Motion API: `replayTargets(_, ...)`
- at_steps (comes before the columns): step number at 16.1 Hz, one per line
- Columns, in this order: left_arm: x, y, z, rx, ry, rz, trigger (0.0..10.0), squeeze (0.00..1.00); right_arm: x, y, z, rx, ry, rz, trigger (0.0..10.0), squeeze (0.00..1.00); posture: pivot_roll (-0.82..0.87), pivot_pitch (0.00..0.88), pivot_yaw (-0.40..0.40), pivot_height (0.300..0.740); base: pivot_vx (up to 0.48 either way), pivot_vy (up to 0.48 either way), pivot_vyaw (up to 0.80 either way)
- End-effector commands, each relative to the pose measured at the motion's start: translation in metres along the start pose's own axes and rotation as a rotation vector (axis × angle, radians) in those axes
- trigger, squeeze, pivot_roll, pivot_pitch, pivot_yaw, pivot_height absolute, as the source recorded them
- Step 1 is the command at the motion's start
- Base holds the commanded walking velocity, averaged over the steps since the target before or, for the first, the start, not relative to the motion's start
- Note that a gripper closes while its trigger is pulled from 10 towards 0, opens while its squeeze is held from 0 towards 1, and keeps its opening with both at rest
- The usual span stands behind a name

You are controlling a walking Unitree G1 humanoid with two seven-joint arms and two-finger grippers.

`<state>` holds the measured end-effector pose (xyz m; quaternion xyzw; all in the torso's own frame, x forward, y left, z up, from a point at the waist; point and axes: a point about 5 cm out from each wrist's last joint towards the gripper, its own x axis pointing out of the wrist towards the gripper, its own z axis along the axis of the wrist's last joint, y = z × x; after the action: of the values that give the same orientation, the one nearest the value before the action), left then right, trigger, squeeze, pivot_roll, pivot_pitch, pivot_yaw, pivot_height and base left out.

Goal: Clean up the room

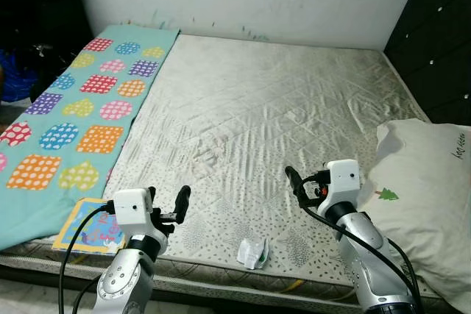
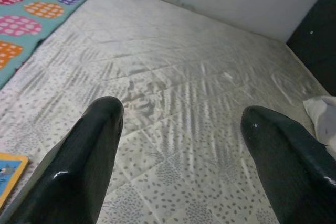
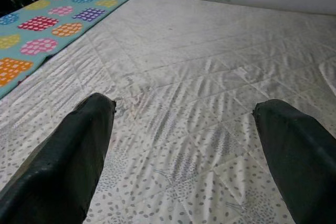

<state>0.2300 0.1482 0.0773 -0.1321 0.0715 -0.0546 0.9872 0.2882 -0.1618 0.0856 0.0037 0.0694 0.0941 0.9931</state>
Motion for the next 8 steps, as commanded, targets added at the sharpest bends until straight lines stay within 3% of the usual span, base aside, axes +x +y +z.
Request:
replayTargets(1, 0.002, 0.003, 0.003, 0.013, -0.014, 0.026, 10.0, 0.0, -0.001, -0.007, 0.0, 0.005, 0.004, -0.038, 10.0, 0.0, -0.11, 0.015, -0.042, 0.74, 0.0, 0.0, 0.0)
replayTargets(4, 0.001, 0.016, 0.007, 0.026, -0.027, 0.115, 10.0, 0.0, -0.001, -0.016, 0.002, 0.024, -0.007, -0.108, 10.0, 0.0, -0.1, 0.026, -0.045, 0.74, 0.0, 0.0, 0.0)
replayTargets(7, 0.001, 0.014, 0.004, 0.011, -0.007, 0.08, 10.0, 0.0, -0.001, -0.015, 0.001, 0.011, -0.006, -0.111, 10.0, 0.0, -0.1, 0.031, -0.041, 0.74, 0.0, 0.0, -0.8)
replayTargets(8, 0.001, 0.013, 0.004, 0.009, -0.006, 0.079, 10.0, 0.0, -0.002, -0.015, 0.001, 0.013, -0.009, -0.114, 10.0, 0.0, -0.1, 0.031, -0.041, 0.74, 0.0, 0.315, 0.0)
